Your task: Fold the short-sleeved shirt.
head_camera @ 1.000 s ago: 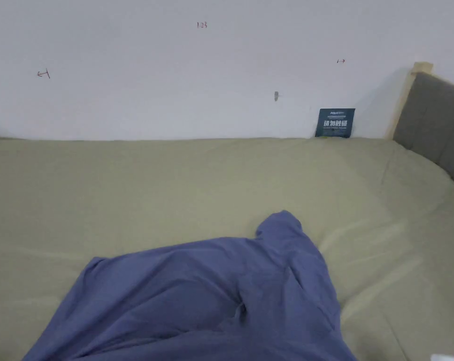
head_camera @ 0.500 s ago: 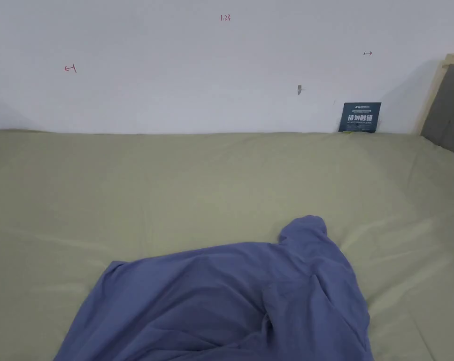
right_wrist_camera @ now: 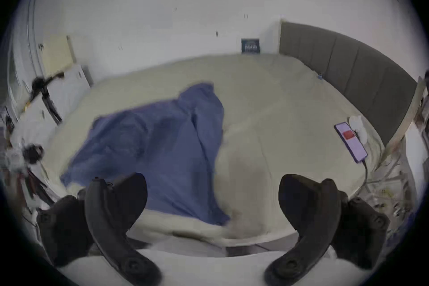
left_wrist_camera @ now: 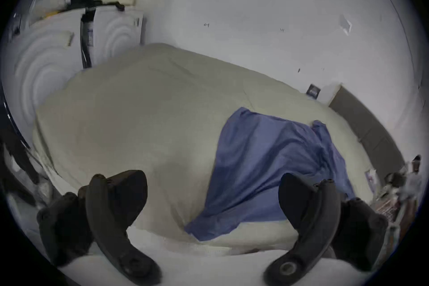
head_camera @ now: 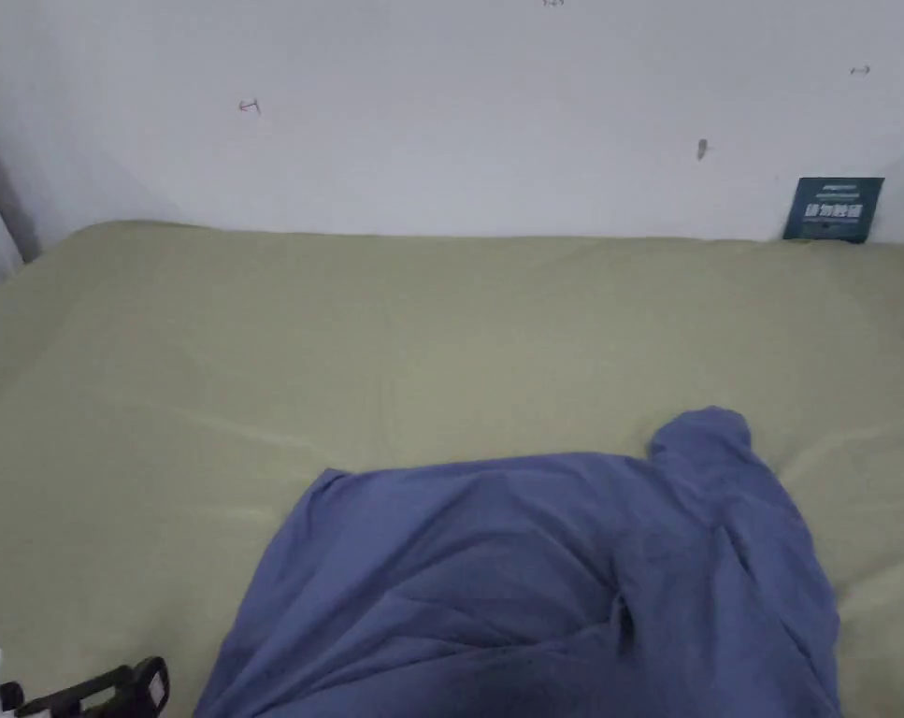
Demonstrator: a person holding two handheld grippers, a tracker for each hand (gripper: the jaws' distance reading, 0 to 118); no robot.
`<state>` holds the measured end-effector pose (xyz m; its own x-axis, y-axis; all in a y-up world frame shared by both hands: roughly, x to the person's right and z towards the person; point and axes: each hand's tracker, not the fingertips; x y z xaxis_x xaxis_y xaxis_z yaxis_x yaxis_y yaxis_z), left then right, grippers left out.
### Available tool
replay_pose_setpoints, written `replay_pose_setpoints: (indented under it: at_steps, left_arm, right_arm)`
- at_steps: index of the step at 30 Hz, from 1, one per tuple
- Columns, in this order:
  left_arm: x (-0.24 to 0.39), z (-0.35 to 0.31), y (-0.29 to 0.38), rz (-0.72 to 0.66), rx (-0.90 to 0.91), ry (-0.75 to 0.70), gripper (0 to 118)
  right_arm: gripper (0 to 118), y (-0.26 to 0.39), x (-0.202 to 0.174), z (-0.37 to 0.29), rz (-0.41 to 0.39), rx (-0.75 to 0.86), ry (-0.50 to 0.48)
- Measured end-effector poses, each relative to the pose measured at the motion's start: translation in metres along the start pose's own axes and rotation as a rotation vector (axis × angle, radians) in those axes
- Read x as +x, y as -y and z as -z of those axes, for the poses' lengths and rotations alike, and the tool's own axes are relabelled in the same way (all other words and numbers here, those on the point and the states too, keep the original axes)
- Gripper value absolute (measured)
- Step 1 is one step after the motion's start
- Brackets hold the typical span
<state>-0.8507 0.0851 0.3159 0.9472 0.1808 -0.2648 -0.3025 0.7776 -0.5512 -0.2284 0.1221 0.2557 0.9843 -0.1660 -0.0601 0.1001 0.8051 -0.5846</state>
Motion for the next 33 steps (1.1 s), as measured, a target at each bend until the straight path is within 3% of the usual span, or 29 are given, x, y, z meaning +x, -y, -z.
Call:
replay_pose_setpoints:
  at_steps: [1,2,3,4,5,8,9,10,11,12,14,15,18,23,24,25,26,27,33]
  left_arm:
    - [0.005,0.001,-0.001,0.021,-0.058,-0.022,112]
    - [0.008,0.004,0.001,0.02,-0.143,-0.039,96]
    - [0.012,0.006,0.006,0.018,-0.14,-0.025,41]
    - [0.018,0.009,0.01,0.008,-0.135,-0.06,0]
    - [0.016,0.014,0.019,-0.014,-0.109,-0.099,0]
    - [0.019,0.019,0.027,-0.078,-0.151,0.009,0]
    - [0.038,0.01,0.031,-0.069,-0.146,0.005,0]
    - [0.043,0.009,0.03,-0.055,-0.152,0.023,0]
    - [0.048,0.005,0.027,-0.027,-0.153,0.035,0]
    - [0.053,0.0,0.023,0.028,-0.135,0.022,0]
    - [0.062,-0.005,0.017,0.093,-0.107,0.004,0]
    - [0.064,-0.008,0.014,0.108,-0.095,0.005,0]
    - [0.068,-0.013,0.008,0.099,-0.096,0.014,0]
    - [0.064,0.007,0.017,0.169,-0.187,-0.045,0]
    - [0.063,0.015,0.023,0.176,-0.231,-0.075,22]
    - [0.063,0.025,0.03,0.204,-0.254,-0.11,89]
    - [0.062,0.035,0.037,0.23,-0.302,-0.132,118]
    - [0.058,0.038,0.039,0.254,-0.218,-0.098,113]
    - [0.047,0.065,0.06,0.245,-0.351,-0.135,112]
  right_arm:
    - [114,-0.004,-0.005,-0.006,0.031,0.032,-0.031]
    - [114,-0.008,-0.012,-0.014,0.075,0.069,-0.071]
    - [114,-0.011,-0.019,-0.02,0.109,0.097,-0.098]
    - [114,-0.012,-0.024,-0.023,0.135,0.12,-0.119]
    - [114,-0.016,-0.033,-0.028,0.154,0.141,-0.14]
    - [112,-0.025,-0.055,-0.037,0.173,0.162,-0.215]
    - [104,-0.029,-0.062,-0.041,0.155,0.159,-0.241]
    - [74,-0.031,-0.063,-0.041,0.135,0.168,-0.242]
    - [36,-0.034,-0.07,-0.047,0.104,0.188,-0.225]
    - [1,-0.036,-0.079,-0.052,0.074,0.224,-0.167]
    - [1,-0.038,-0.099,-0.056,-0.019,0.154,-0.036]
    - [1,-0.038,-0.103,-0.059,-0.046,0.193,-0.023]
    - [1,-0.032,-0.107,-0.067,-0.046,0.209,-0.104]
    - [1,-0.026,-0.111,-0.071,-0.098,0.201,-0.117]
    - [1,-0.026,-0.112,-0.072,-0.11,0.199,-0.12]
    - [1,-0.026,-0.113,-0.072,-0.117,0.197,-0.123]
    - [1,-0.026,-0.113,-0.072,-0.12,0.197,-0.128]
    - [1,-0.026,-0.113,-0.072,-0.123,0.197,-0.131]
    - [1,-0.024,-0.103,-0.066,-0.128,0.182,-0.117]
